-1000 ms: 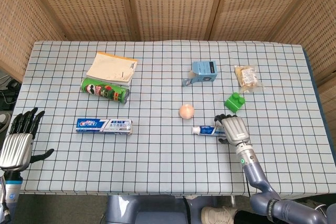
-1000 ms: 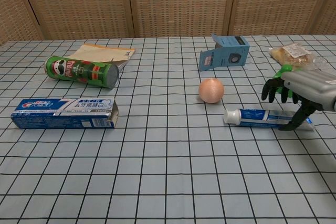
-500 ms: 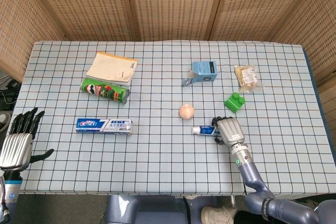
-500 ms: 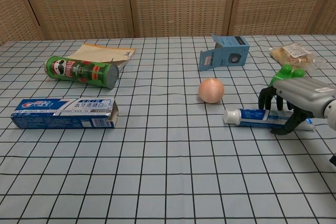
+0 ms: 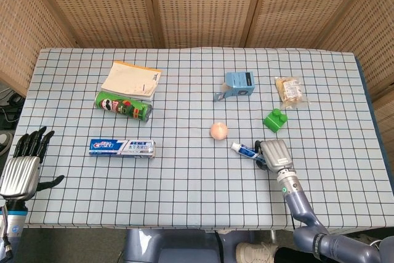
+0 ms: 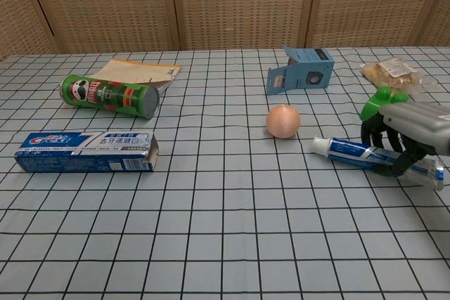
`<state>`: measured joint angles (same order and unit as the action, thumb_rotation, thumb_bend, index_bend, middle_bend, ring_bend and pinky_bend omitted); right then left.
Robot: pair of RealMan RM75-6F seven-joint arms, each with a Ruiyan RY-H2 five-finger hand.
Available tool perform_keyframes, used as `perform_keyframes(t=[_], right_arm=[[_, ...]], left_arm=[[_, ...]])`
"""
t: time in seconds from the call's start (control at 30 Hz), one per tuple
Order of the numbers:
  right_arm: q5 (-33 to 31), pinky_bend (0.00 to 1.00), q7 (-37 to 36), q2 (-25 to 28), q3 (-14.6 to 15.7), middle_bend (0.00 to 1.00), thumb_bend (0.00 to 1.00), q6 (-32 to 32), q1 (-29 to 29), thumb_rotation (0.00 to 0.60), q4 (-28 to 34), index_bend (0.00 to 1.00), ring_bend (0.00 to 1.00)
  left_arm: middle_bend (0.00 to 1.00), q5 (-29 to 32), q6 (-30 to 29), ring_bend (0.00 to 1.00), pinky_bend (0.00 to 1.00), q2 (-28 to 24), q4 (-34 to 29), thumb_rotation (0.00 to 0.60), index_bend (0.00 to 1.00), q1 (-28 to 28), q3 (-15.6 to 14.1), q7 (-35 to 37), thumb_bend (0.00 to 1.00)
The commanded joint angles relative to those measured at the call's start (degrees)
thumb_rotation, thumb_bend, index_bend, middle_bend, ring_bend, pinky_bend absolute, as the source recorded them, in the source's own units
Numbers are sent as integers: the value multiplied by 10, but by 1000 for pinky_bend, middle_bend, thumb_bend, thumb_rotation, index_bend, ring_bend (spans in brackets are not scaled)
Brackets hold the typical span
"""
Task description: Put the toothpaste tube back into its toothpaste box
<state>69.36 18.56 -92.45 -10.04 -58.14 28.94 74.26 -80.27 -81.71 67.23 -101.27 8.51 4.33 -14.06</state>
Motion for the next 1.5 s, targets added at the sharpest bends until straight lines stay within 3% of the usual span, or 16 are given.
perform_keyframes(t=[0.03,0.27,0.53,0.73,1.03,1.27,1.37,1.5], right_arm=[[20,629,-25,29,4,670,612,-13,-8,600,31,636,642],[66,629,-37,97,17,670,618,-37,-16,600,100,636,643],[94,629,2,141,32,671,618,-55,-20,600,157,637,643],[97,629,37,153,38,678,619,-65,-22,600,183,643,647],[91,629,54,157,42,678,619,-66,-22,600,189,643,648],[88,629,56,159,44,678,619,-66,-21,600,189,644,648],[88,629,56,161,44,678,618,-67,-22,600,190,644,648],[90,629,58,167,44,678,618,-71,-22,600,195,644,648]], left_arm=[[0,3,10,0,0,4,5,600,0,8,3,-2,0],[0,8,82,0,0,28,53,600,5,69,26,-19,0],[19,35,220,24,26,87,138,600,133,161,39,-10,0],[114,51,295,142,167,160,234,600,205,214,44,30,0],[209,65,316,241,292,217,311,600,275,243,41,19,0],[497,81,314,490,468,241,338,600,591,249,45,20,88],[529,77,293,518,494,248,341,600,632,245,48,37,146],[531,72,279,520,497,242,332,600,635,242,51,59,152]])
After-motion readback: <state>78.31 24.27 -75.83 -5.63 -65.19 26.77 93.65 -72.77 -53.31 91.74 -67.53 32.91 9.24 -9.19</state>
